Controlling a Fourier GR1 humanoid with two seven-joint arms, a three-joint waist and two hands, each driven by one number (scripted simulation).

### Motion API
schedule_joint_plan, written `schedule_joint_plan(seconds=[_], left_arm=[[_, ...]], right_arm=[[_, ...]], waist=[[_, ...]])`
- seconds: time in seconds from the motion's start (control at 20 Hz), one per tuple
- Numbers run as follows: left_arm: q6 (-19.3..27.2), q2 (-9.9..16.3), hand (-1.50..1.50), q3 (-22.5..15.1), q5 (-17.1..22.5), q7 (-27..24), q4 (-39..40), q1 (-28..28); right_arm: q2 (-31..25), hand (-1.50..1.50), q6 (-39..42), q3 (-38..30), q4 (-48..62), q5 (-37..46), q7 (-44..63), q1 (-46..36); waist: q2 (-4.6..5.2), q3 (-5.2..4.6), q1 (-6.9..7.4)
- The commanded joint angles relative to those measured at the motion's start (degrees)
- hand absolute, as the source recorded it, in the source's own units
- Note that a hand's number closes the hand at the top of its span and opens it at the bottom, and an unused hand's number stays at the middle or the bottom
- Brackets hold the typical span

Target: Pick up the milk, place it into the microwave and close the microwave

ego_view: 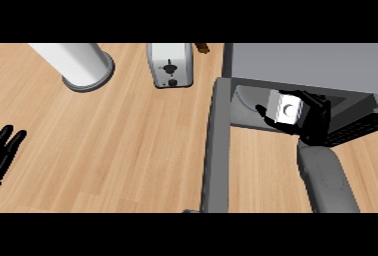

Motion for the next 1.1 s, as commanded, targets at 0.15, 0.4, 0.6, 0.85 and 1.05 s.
schedule_joint_plan(seconds=[0.15,0.4,0.6,0.85,1.05], left_arm=[[-0.3,-0.4,-1.5,-2.2,-1.5,0.0,0.5,-1.5],[-0.1,-1.1,-1.5,-4.0,-2.5,0.5,0.5,-2.6],[0.2,-0.9,-1.5,-4.6,-3.2,0.7,0.6,-3.9],[0.1,-1.3,-1.5,-5.5,-4.5,0.5,0.8,-3.9],[0.4,-1.8,-1.5,-6.4,-5.2,1.0,1.0,-4.1]], right_arm=[[0.4,-1.5,-1.0,-1.8,9.6,1.3,12.5,-6.4],[1.5,-1.5,1.0,-1.8,9.2,-0.4,13.1,-6.0],[1.4,-1.5,1.3,-2.2,9.3,-0.9,13.1,-5.8],[1.8,-1.5,1.9,-2.4,10.2,-1.1,14.1,-5.4],[0.7,-1.5,2.3,-2.7,10.5,-0.2,15.6,-6.4]], waist=[[3.49,0.02,3.51],[3.24,0.12,3.59],[3.26,0.17,3.56],[2.79,0.1,3.24],[2.38,0.0,2.53]])
